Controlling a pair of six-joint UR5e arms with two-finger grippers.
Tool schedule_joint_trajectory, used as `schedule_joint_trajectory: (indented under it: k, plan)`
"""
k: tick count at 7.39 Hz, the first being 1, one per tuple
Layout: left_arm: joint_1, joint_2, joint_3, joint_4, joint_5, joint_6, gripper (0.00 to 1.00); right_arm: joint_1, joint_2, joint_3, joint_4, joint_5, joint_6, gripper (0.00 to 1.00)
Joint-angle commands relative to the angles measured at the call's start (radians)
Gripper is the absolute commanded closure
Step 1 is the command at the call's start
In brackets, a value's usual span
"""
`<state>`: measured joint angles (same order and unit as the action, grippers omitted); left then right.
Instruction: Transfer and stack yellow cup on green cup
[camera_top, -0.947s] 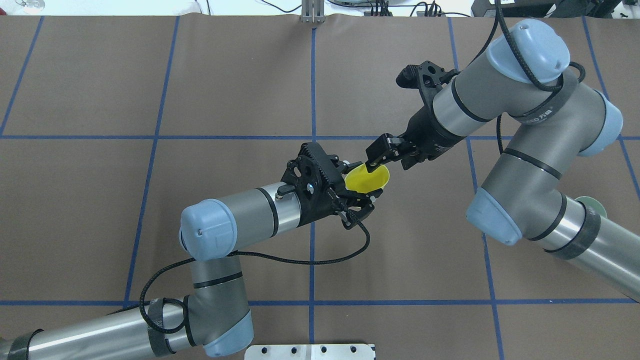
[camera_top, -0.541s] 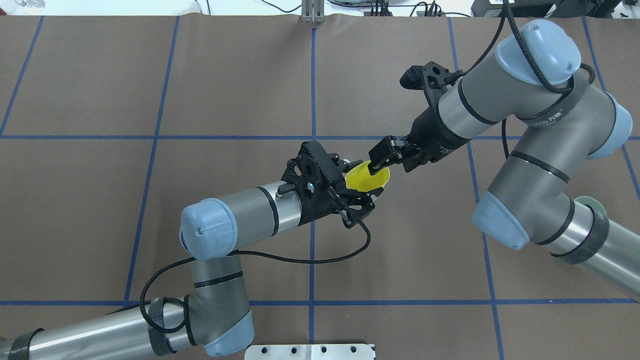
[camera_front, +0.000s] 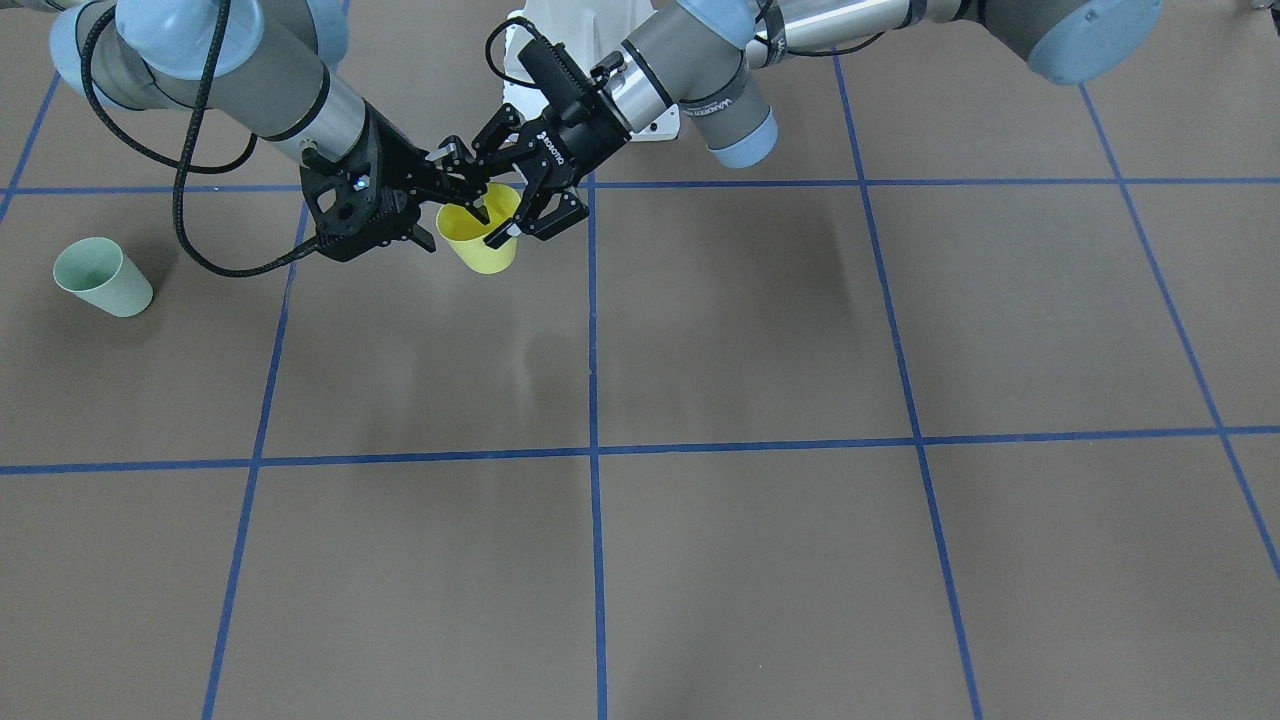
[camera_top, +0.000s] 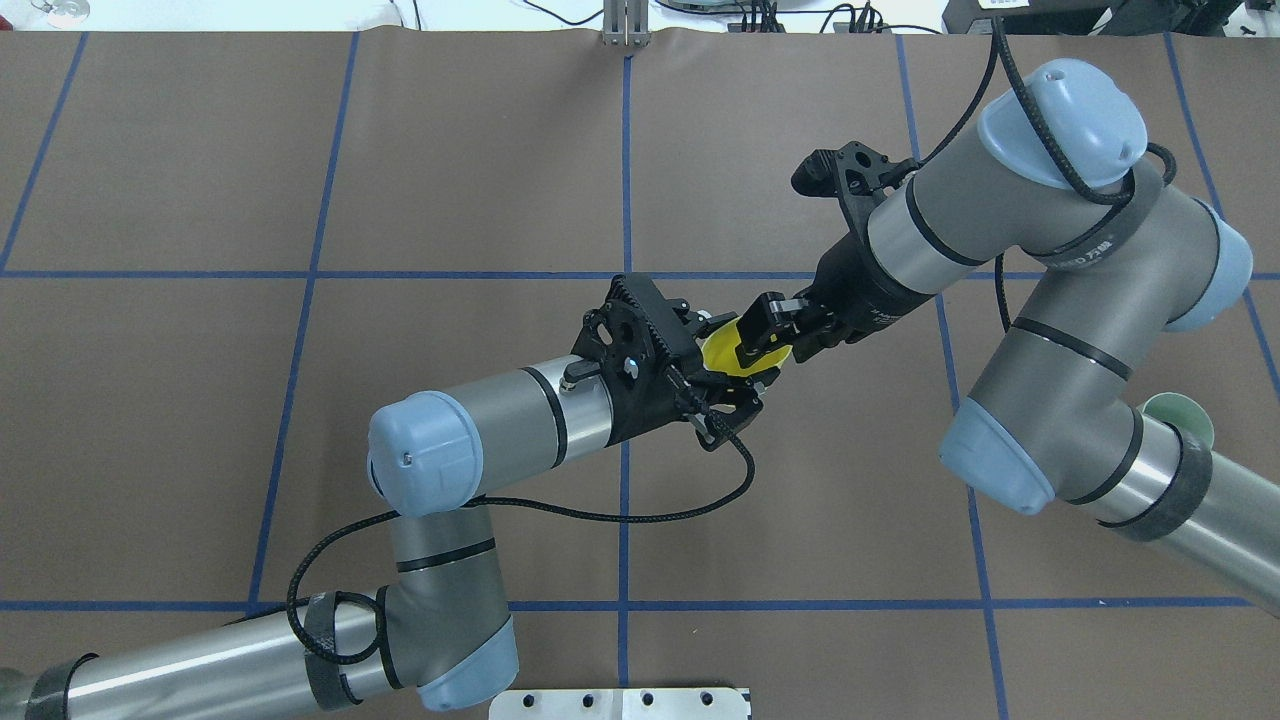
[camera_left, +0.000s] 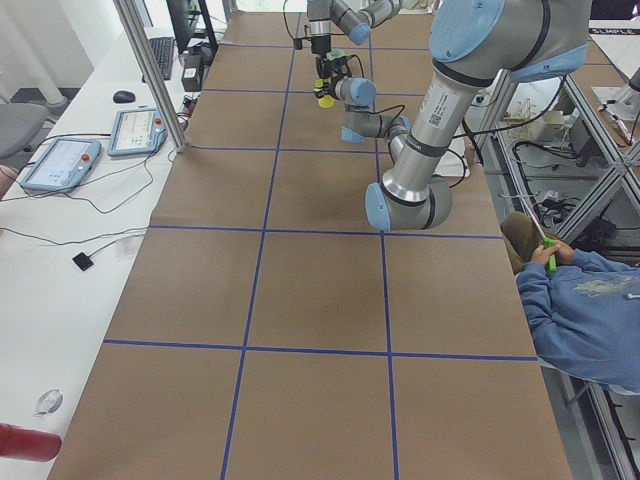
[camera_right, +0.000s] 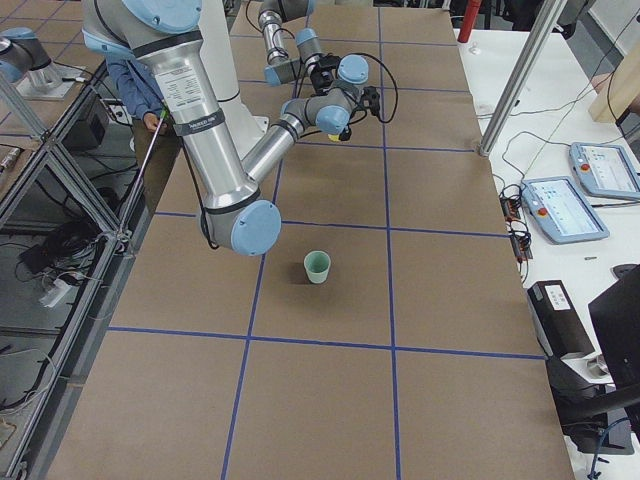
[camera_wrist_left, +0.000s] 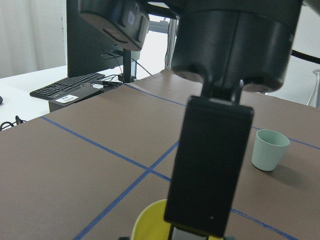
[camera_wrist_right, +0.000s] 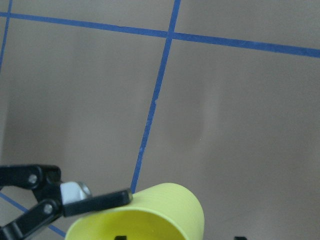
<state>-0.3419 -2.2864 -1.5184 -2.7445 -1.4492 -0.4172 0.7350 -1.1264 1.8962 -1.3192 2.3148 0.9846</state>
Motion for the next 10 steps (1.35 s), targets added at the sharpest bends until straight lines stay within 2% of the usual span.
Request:
schedule_joint_trajectory:
  k: [1, 2, 4, 5, 7, 9, 10]
  plan:
    - [-0.008, 0.001, 0.001, 0.021, 0.001, 0.011, 0.27, 0.001, -0.006, 0.007, 0.0, 0.003, 0.005, 1.0]
    - [-0.028, 0.001, 0.0, 0.032, 0.0, 0.012, 0.01, 0.003, -0.021, 0.023, 0.0, 0.006, 0.006, 1.0]
    - [-0.028, 0.001, -0.023, 0.032, -0.002, 0.008, 0.0, 0.055, -0.042, 0.026, -0.005, 0.069, 0.0, 1.0]
    - [-0.031, 0.01, -0.049, 0.032, -0.002, 0.008, 0.0, 0.102, -0.105, 0.03, -0.003, 0.099, -0.024, 1.0]
    - [-0.031, 0.056, -0.075, 0.028, 0.0, 0.005, 0.0, 0.257, -0.136, 0.033, -0.009, 0.19, -0.061, 1.0]
    - [-0.034, 0.125, -0.153, 0.02, -0.006, 0.001, 0.0, 0.368, -0.211, 0.029, -0.009, 0.169, -0.073, 1.0]
    - [-0.04, 0.136, -0.155, 0.02, -0.003, 0.002, 0.0, 0.365, -0.236, 0.026, -0.009, 0.123, -0.079, 1.0]
